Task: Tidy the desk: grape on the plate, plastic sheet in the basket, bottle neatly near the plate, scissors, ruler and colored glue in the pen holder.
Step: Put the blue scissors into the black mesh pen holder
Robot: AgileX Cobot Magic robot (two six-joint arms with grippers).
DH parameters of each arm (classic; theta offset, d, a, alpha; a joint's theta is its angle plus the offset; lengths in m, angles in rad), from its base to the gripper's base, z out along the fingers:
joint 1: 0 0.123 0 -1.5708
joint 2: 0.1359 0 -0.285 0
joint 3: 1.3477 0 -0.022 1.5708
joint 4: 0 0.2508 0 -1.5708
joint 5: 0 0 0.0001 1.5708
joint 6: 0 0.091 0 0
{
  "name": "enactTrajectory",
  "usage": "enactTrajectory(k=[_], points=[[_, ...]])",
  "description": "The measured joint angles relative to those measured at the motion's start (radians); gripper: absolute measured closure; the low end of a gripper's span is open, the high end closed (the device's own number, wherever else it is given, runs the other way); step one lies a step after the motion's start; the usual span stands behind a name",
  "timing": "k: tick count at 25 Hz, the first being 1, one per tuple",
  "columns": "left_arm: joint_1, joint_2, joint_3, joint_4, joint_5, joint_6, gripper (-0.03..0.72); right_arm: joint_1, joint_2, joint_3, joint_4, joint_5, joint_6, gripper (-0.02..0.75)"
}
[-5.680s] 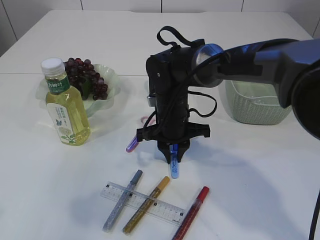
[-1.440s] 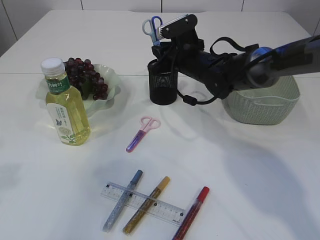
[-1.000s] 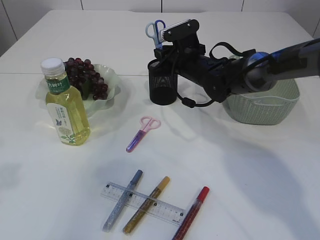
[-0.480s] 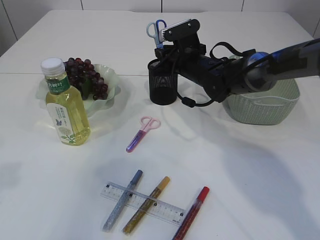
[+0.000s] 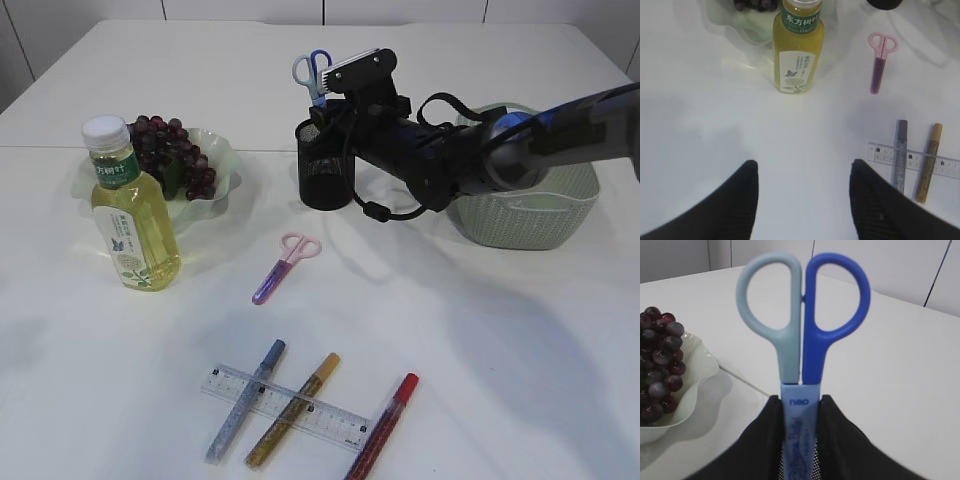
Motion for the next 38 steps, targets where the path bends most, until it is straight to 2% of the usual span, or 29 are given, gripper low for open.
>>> enactTrajectory(k=[16, 34, 38], points=[[0.000, 0.000, 0.000, 0.000, -0.002, 0.000, 0.263, 0.000, 0.011, 0.000, 0.014, 0.000, -0.008, 0.558], [0.000, 0.000, 0.000, 0.000, -0.004, 0.000, 0.263, 0.000, 0.017, 0.000, 0.021, 0.000, -0.010, 0.487], [0.000, 0.000, 0.000, 0.000, -0.004, 0.000, 0.263, 0.000, 0.005, 0.000, 0.033, 0.056, -0.008, 0.486]])
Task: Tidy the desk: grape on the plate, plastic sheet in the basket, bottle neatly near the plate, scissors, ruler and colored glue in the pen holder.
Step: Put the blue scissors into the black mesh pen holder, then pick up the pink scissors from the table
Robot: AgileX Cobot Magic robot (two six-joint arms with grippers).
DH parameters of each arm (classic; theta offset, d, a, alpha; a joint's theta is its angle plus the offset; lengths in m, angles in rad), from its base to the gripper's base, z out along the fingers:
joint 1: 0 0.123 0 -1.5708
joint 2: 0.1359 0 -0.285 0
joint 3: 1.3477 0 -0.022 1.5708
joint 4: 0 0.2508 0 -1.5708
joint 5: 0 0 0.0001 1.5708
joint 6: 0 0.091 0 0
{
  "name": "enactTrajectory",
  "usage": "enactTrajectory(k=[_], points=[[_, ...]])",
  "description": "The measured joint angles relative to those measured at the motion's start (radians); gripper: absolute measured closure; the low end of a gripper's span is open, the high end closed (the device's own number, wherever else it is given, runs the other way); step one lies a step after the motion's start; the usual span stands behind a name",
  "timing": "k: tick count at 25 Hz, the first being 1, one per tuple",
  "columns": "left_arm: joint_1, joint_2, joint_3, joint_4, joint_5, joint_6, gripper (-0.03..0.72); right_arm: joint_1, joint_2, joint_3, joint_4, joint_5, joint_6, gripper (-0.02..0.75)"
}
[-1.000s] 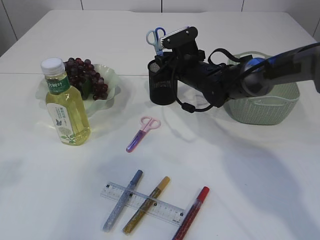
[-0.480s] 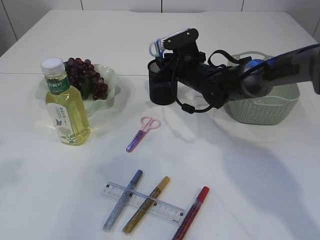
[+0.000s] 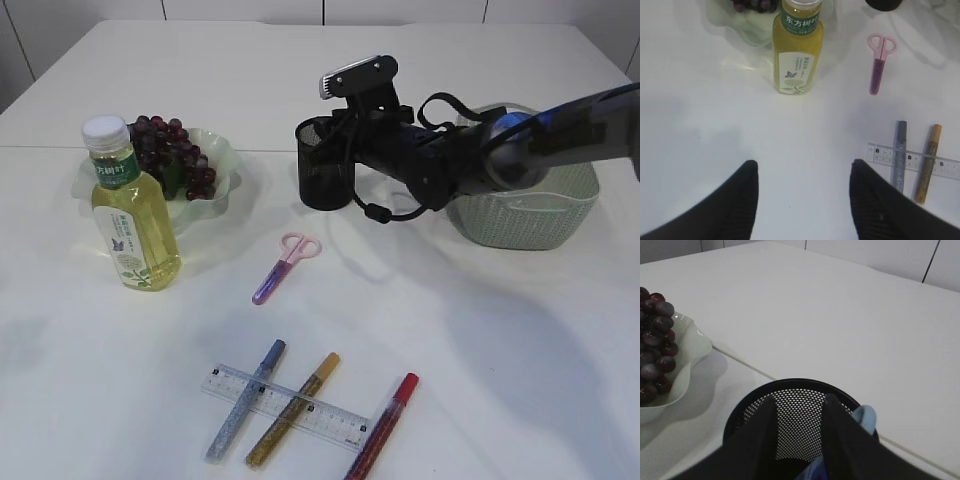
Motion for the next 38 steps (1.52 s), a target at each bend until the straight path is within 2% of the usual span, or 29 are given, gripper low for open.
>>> enactTrajectory(k=[8, 14, 19, 29, 33, 38], points=[[0.000, 0.000, 0.000, -0.006, 0.000, 0.000, 0.263, 0.000, -0.148, 0.000, 0.108, 0.290, 0.015, 0.486], [0.000, 0.010, 0.000, -0.006, 0.000, 0.012, 0.263, 0.000, -0.319, 0.000, 0.236, 0.663, 0.018, 0.486], [0.000, 0.010, 0.000, -0.008, 0.008, 0.014, 0.263, 0.000, -0.471, 0.000, 0.320, 0.911, 0.018, 0.486], [0.000, 0.066, -0.006, -0.085, 0.058, 0.209, 0.263, 0.000, -0.648, 0.000, 0.351, 1.590, 0.047, 0.486], [-0.048, 0.131, -0.031, -0.118, 0.058, 0.249, 0.263, 0.000, -0.648, 0.000, 0.353, 1.655, 0.064, 0.486], [-0.159, 0.241, -0.116, -0.124, 0.058, 0.255, 0.263, 0.000, -0.648, 0.000, 0.353, 1.664, 0.077, 0.470]])
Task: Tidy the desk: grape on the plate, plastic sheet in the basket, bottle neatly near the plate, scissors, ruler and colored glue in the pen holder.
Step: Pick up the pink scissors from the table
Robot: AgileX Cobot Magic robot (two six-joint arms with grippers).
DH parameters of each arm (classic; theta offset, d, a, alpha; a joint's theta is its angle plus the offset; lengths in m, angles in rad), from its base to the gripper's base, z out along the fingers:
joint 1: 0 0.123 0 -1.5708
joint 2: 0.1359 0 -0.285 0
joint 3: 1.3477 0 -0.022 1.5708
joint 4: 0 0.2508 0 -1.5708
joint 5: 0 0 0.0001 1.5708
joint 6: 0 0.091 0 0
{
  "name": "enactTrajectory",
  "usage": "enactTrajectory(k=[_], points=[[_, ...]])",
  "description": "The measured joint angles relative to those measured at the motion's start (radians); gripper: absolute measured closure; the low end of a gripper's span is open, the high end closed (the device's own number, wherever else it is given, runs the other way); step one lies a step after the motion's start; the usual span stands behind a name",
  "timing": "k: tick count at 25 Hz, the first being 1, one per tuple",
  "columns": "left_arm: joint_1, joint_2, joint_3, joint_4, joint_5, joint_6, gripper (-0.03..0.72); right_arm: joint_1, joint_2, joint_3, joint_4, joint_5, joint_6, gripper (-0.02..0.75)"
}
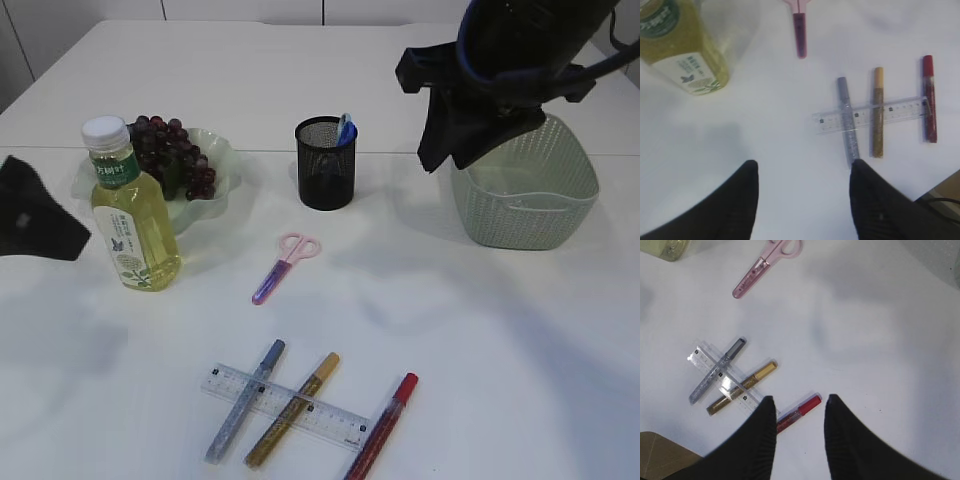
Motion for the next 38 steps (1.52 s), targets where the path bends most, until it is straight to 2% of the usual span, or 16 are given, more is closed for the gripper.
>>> enactTrajectory(k=[5, 10, 17, 23, 32, 38], points=[[-0.079, 0.139, -0.141, -0.005, 0.084, -0.002, 0.276, 0.000, 0.000, 0.000, 0.002, 0.002, 0.013, 0.442], [-0.088, 0.308, -0.325, -0.008, 0.247, -0.025, 0.288, 0.000, 0.000, 0.000, 0.002, 0.006, 0.014, 0.440], [-0.088, 0.526, -0.553, -0.008, 0.338, -0.110, 0.293, 0.000, 0.000, 0.000, -0.059, 0.006, -0.019, 0.439], [-0.088, 0.658, -0.636, -0.008, 0.342, -0.158, 0.293, -0.017, 0.000, 0.000, -0.165, 0.006, -0.074, 0.440], [-0.088, 0.822, -0.787, -0.008, 0.344, -0.183, 0.293, -0.144, 0.000, 0.000, -0.142, 0.006, -0.132, 0.441], [-0.088, 0.929, -0.882, 0.003, 0.344, -0.188, 0.294, -0.146, 0.000, 0.000, -0.121, 0.006, -0.176, 0.442]])
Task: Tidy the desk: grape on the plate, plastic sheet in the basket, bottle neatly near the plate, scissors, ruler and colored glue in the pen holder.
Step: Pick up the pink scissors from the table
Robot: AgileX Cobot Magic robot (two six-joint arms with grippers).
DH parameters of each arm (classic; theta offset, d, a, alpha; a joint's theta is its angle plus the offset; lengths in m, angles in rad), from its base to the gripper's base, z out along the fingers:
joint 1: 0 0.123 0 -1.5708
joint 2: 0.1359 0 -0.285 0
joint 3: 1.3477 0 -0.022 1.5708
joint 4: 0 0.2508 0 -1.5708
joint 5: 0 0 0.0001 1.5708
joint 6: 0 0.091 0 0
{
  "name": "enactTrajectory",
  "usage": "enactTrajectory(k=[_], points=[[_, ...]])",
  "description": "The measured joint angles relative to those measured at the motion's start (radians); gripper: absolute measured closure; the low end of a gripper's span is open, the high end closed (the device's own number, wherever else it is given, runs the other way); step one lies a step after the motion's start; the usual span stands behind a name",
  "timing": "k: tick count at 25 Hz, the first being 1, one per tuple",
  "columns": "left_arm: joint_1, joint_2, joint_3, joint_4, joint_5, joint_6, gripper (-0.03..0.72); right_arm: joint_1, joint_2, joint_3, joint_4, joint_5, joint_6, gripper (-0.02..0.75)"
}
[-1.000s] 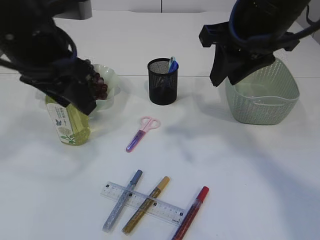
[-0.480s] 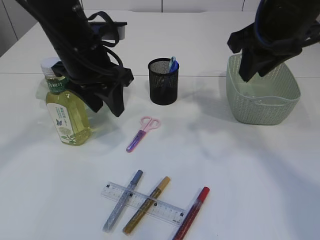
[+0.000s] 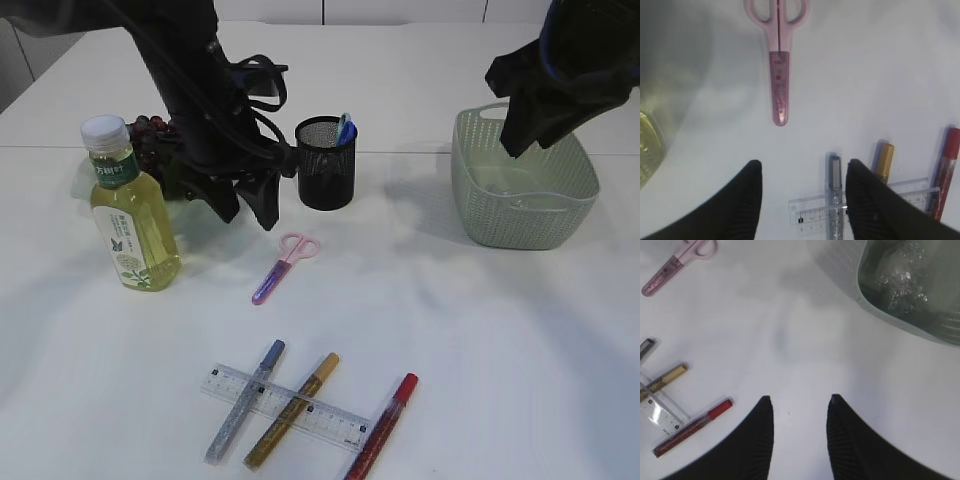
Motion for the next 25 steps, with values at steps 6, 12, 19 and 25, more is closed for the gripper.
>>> enactTrajectory(k=[6, 12, 19, 25], points=[[-0.002, 0.081, -0.069, 0.004, 0.000, -0.006, 0.294, 0.000, 0.000, 0.000, 0.000, 0.000, -0.053, 0.444], [-0.032, 0.163, -0.139, 0.019, 0.000, -0.024, 0.294, 0.000, 0.000, 0.000, 0.000, 0.000, -0.067, 0.444], [-0.036, 0.234, -0.186, 0.037, 0.000, -0.031, 0.294, 0.000, 0.000, 0.000, 0.000, 0.000, -0.076, 0.444], [-0.036, 0.273, -0.186, 0.062, 0.000, -0.032, 0.294, 0.000, 0.000, 0.000, 0.000, 0.000, -0.080, 0.444]])
